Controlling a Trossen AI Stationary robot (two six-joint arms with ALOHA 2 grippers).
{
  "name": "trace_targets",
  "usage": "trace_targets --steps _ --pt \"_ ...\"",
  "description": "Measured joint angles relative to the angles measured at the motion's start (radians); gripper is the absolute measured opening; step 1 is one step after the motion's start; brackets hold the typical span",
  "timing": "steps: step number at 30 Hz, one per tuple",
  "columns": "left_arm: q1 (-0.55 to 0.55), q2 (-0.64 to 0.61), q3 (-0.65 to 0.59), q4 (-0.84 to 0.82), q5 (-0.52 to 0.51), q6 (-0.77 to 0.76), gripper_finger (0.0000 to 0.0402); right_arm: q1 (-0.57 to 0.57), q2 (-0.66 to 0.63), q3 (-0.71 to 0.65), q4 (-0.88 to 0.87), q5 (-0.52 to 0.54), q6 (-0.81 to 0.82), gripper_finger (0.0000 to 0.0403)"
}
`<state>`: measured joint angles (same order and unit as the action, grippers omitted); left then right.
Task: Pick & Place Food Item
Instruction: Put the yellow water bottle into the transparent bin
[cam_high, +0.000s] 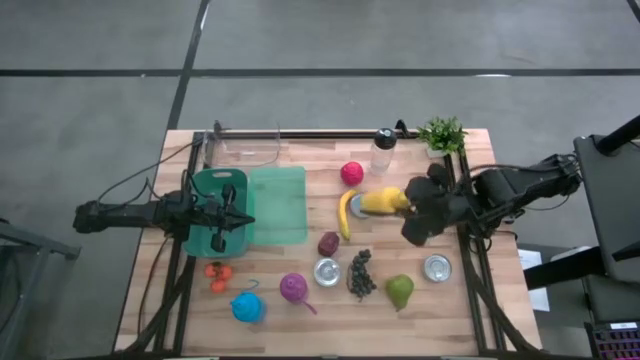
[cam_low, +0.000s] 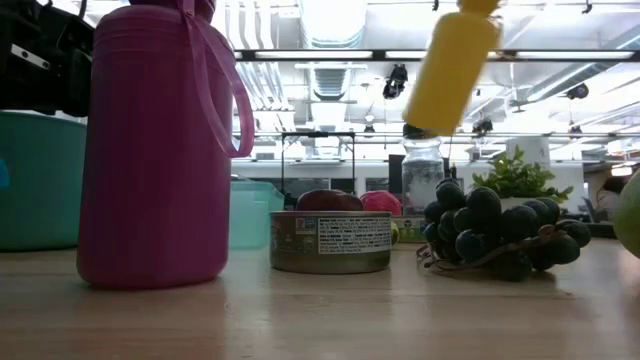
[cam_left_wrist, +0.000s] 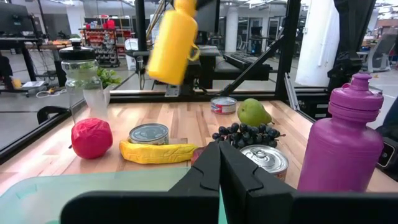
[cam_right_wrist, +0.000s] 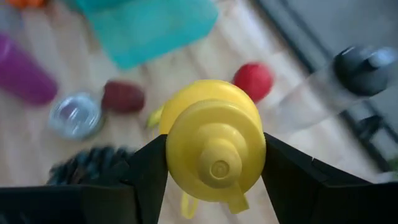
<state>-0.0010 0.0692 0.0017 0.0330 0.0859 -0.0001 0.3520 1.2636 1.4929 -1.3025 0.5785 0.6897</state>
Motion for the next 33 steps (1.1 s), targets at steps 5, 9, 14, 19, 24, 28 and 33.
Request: trace_targets --steps 5,9,14,19,24,28,33 --pt "0.0 0.0 0.0 0.0 0.0 0.0 0.0001 -0.083 0.0 0.047 0.089 -0.035 -0.129 0.0222" --pt "0.0 0.0 0.0 0.0 0.0 0.0 0.0001 -0.152 0.0 0.063 0.18 -0.145 -0.302 0.0224" --pt "0.0 0.0 0.0 0.0 0.0 0.0 0.0001 -0.214 0.0 0.075 0.31 -0.235 -0.435 0.0225" --pt "0.0 0.0 0.0 0.0 0.0 0.0 0.0001 -0.234 0.0 0.068 0.359 -0.238 -0.486 0.0225" --pt "0.0 0.0 0.0 0.0 0.0 0.0 0.0001 -0.253 0.0 0.057 0.374 -0.239 -0.486 0.0226" --pt "0.0 0.0 0.0 0.0 0.0 0.0 0.0001 -0.276 0.013 0.051 0.414 -0.242 -0.514 0.0226" --pt "0.0 0.0 0.0 0.0 0.0 0.0 0.0001 -0.339 0.072 0.068 0.424 -0.243 -0.565 0.0226"
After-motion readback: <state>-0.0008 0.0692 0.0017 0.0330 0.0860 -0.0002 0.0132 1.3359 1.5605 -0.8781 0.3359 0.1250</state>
